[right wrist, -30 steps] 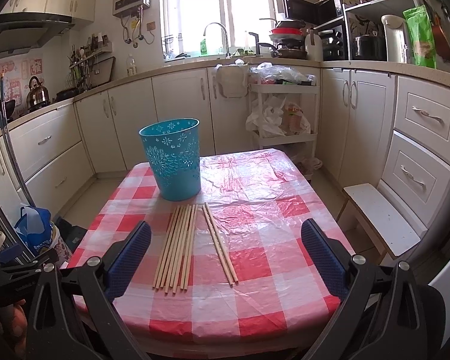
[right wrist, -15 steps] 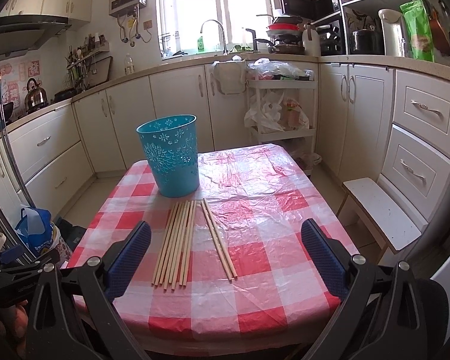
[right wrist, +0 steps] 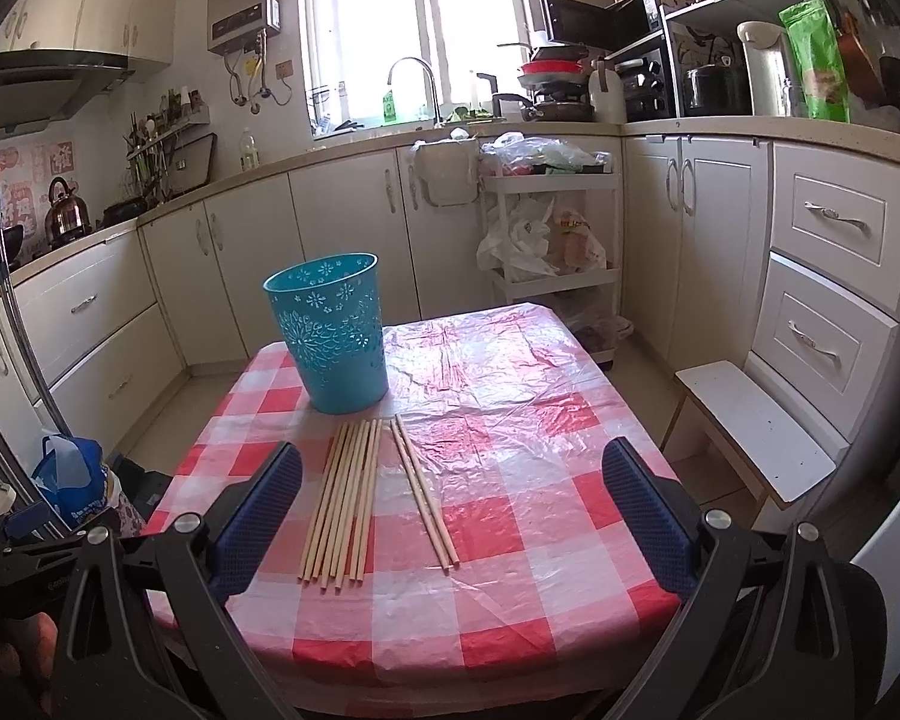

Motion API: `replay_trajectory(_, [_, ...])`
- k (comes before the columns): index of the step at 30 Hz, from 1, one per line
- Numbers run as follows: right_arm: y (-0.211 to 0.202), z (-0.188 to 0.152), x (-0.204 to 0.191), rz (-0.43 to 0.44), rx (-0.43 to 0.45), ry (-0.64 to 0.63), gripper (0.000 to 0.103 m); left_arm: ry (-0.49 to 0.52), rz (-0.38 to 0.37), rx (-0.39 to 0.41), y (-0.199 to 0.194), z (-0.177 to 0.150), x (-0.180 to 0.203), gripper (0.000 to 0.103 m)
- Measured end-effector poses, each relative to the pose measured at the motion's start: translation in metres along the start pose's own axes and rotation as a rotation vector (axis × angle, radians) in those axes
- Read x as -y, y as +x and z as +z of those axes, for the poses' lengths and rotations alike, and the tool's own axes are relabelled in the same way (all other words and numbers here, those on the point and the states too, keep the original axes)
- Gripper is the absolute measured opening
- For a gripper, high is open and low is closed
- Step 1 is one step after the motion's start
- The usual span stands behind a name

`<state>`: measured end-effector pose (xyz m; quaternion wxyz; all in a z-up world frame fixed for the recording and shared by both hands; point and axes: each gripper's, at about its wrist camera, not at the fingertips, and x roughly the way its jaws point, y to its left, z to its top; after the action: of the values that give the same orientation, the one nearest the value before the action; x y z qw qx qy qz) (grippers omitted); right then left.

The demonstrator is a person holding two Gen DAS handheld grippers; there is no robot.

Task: Organize utensils
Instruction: 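Move both open grippers toward the wooden chopsticks on the table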

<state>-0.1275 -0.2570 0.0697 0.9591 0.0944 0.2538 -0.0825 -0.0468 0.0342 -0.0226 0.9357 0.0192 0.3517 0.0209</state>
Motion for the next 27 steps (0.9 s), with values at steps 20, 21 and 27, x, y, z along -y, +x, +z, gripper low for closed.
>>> replay_trajectory(20, [-0.069,-0.004,-0.011,0.089,0.081,-0.051,0.096,0.091,-0.022,0.037,-0.104,-0.019,0.006,0.096])
replay_trajectory(21, [-0.072,-0.004,-0.011,0.094,0.079,-0.049,0.096,0.094,-0.02,0.037,-0.108,-0.019,0.006,0.096])
replay_trajectory(27, [-0.093,-0.005,-0.012,0.101,0.063,-0.057,0.096,0.113,-0.014,0.063,-0.136,-0.014,0.007,0.096])
